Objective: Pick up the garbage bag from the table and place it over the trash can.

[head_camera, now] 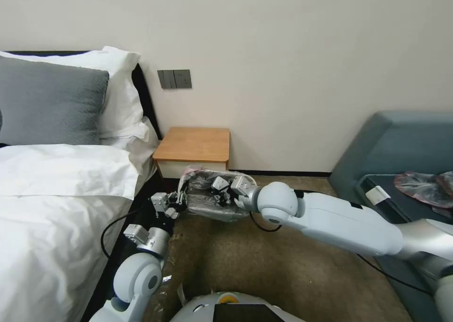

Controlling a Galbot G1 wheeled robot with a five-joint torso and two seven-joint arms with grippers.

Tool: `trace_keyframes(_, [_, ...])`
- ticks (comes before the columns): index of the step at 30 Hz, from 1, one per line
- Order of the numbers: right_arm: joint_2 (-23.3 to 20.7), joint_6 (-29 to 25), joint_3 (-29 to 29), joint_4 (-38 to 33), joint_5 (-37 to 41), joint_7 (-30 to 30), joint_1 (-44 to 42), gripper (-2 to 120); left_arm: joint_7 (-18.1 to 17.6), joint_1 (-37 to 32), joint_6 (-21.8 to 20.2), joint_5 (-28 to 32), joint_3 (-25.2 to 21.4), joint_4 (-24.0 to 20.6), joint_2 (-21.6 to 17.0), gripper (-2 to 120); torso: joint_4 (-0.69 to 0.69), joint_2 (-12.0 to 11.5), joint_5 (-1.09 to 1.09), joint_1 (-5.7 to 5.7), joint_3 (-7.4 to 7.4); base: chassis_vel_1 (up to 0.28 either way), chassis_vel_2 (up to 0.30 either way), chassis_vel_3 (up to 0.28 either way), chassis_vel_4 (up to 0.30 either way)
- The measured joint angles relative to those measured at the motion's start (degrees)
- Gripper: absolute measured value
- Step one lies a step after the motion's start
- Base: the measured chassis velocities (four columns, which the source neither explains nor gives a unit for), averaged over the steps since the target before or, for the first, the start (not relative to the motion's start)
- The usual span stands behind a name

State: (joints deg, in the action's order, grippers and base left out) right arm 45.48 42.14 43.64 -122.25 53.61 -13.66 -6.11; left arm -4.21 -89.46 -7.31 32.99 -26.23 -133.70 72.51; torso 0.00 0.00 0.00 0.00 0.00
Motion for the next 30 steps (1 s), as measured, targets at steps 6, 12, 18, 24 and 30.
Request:
trace_keyframes(6, [1.39, -0.04, 2.99, 1.1, 1.37, -3.47, 2.5, 0, 1.22, -0.07, 0.68, -2.42, 0.22, -0.07, -0.17, 8, 0.0, 0.0, 0.0, 0.0, 0.0, 0.0, 0.0, 0.0, 0.0])
trace_keyframes(12, [2.91, -0.07, 7.66, 2.46, 3.06, -7.15, 6.17, 0, 2.41, -0.46, 1.58, -4.68, 0.45, -0.41, -0.12, 8, 0.0, 0.0, 0.0, 0.0, 0.0, 0.0, 0.0, 0.0, 0.0])
trace_keyframes(18, [4.34, -0.09, 10.74, 3.53, 3.95, -10.15, 8.38, 0, 2.68, -0.55, 1.74, -4.96, 0.47, -1.01, -0.11, 8, 0.0, 0.0, 0.0, 0.0, 0.0, 0.0, 0.0, 0.0, 0.0])
trace_keyframes(24, [5.56, -0.09, 12.76, 4.04, 7.34, -13.35, 10.44, 0, 2.89, -0.86, 2.01, -5.42, 0.48, -1.5, 0.04, 8, 0.0, 0.0, 0.0, 0.0, 0.0, 0.0, 0.0, 0.0, 0.0])
trace_keyframes(30, [7.69, -0.08, 14.13, 5.92, 12.19, -17.09, 11.2, 0, 3.24, -1.5, 2.31, -6.2, 0.79, -2.26, 0.41, 8, 0.0, 0.0, 0.0, 0.0, 0.0, 0.0, 0.0, 0.0, 0.0])
